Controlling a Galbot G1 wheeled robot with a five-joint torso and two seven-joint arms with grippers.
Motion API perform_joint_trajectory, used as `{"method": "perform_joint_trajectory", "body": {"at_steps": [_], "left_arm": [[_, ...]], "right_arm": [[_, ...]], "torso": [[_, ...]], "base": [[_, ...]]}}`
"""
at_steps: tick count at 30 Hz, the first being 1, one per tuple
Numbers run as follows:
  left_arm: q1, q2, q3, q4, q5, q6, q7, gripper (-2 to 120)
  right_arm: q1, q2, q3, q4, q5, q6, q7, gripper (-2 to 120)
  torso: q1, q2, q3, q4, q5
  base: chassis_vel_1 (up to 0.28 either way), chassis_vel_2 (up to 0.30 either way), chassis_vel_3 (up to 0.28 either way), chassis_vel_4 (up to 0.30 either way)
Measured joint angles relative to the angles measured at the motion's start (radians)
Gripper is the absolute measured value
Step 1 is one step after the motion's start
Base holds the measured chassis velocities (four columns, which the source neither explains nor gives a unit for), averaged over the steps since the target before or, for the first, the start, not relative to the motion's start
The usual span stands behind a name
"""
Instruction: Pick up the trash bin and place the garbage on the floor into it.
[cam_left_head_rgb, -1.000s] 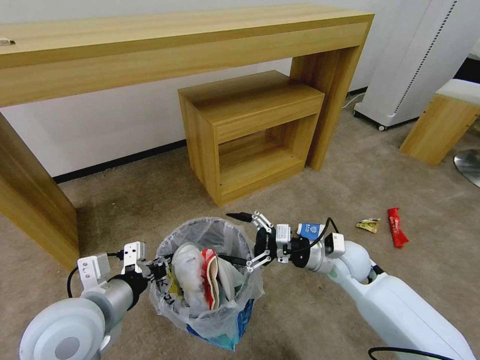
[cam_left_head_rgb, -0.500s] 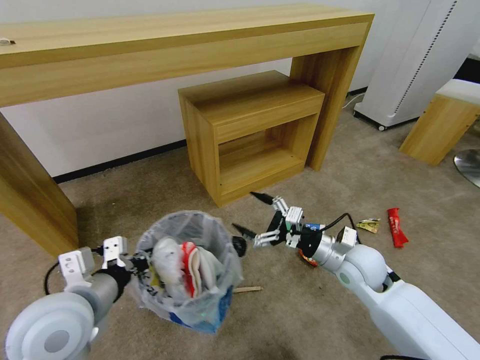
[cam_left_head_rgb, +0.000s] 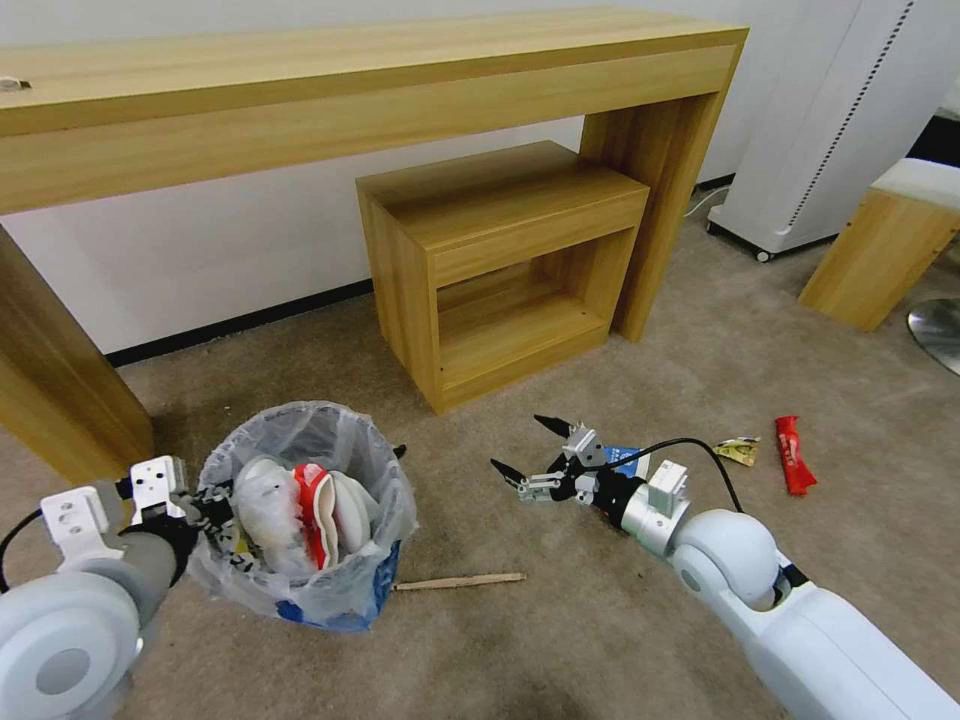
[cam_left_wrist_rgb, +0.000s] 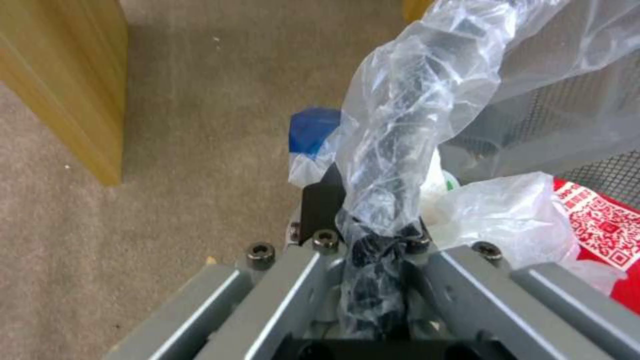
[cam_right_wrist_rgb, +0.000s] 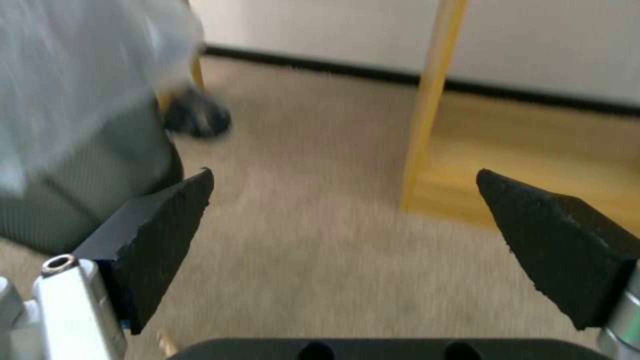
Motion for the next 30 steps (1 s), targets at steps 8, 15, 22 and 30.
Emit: {"method": "perform_joint_trajectory", "body": {"at_steps": [8,15,22,30], "left_arm": [[-0.005,0.017,-0.036,0.007,-0.035,0.000,0.001,1],[-0.009,0.011,-0.046,0.012,-0.044,0.000,0.002,1],[-0.015,-0.001,-0.041,0.033,-0.036,0.000,0.006,1],[-0.024,-0.008,-0.021,0.033,-0.029,0.000,0.006,1]], "right_arm": [[0.046,0.010,-0.049,-0.061,-0.041,-0.120,-0.083,100],[0.054,0.013,-0.064,-0.103,-0.120,-0.146,-0.150,100],[0.038,0.014,-0.062,-0.178,-0.101,0.048,-0.115,100],[0.023,0.009,-0.050,-0.197,-0.109,0.084,-0.132,100]], "torso": [[0.000,0.000,0.000,0.0001,0.0000],[0.000,0.000,0.000,0.0000,0.0000],[0.000,0.000,0.000,0.0001,0.0000],[0.000,0.000,0.000,0.0000,0.0001]], "base": [[0.000,0.000,0.000,0.000],[0.000,0.000,0.000,0.000],[0.000,0.000,0.000,0.000],[0.000,0.000,0.000,0.000]]}}
